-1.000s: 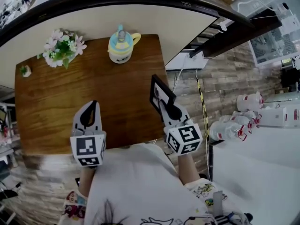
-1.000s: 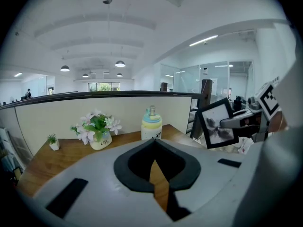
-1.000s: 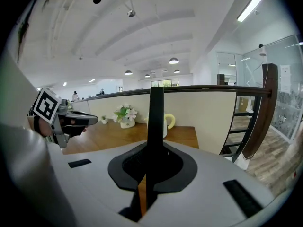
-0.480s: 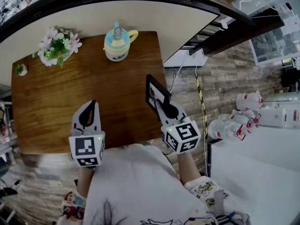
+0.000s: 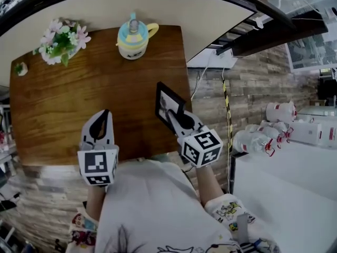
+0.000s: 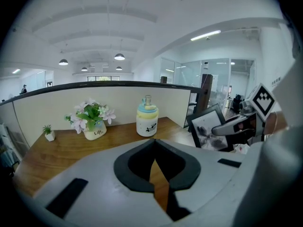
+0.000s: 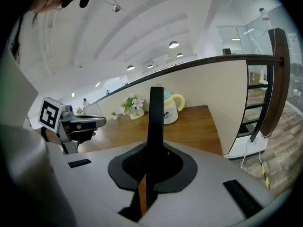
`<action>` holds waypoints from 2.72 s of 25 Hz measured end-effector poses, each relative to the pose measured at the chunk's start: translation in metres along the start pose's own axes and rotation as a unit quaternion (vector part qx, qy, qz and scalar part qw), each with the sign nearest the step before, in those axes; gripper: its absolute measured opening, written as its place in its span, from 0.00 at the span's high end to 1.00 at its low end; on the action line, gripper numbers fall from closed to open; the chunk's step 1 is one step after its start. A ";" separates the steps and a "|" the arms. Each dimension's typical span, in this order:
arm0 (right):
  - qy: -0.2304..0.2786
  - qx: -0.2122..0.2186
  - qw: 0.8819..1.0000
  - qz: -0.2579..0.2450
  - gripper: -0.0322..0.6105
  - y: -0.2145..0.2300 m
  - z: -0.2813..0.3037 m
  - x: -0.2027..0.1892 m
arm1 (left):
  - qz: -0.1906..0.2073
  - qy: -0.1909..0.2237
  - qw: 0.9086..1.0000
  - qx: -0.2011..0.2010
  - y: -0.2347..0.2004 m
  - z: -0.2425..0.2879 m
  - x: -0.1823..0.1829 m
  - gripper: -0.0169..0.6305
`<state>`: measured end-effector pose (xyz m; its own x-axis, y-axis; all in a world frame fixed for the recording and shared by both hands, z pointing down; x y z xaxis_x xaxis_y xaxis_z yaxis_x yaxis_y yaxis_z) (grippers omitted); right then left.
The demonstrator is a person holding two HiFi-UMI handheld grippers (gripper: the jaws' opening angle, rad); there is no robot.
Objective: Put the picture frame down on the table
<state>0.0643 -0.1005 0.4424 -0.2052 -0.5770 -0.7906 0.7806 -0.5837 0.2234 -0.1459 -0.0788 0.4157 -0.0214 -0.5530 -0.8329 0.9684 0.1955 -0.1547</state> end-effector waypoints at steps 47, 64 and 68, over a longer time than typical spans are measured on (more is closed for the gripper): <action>-0.189 0.167 0.949 0.188 0.87 0.003 0.083 -0.094 | -0.021 -0.041 0.998 -0.041 0.025 0.026 -0.056 0.97; -0.215 0.120 0.967 0.069 0.71 -0.005 0.102 -0.102 | -0.022 -0.047 0.998 -0.044 0.022 0.026 -0.063 0.97; -0.217 0.101 0.970 0.046 0.65 -0.005 0.106 -0.105 | -0.023 -0.049 0.998 -0.045 0.021 0.026 -0.065 0.97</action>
<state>0.0194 -0.0975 0.5842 -0.4036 -0.7927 -0.4569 0.6843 -0.5930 0.4244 -0.1178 -0.0596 0.4799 -0.0363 -0.6392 -0.7682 0.9407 0.2375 -0.2421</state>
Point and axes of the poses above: the fingertips, and each gripper's own axes: z forward along the fingers, y to its right, x out of its top, the point moved 2 cm from there along -z, backward along the fingers, and after that the axes turned 6 degrees about -z, right-handed, at the moved point
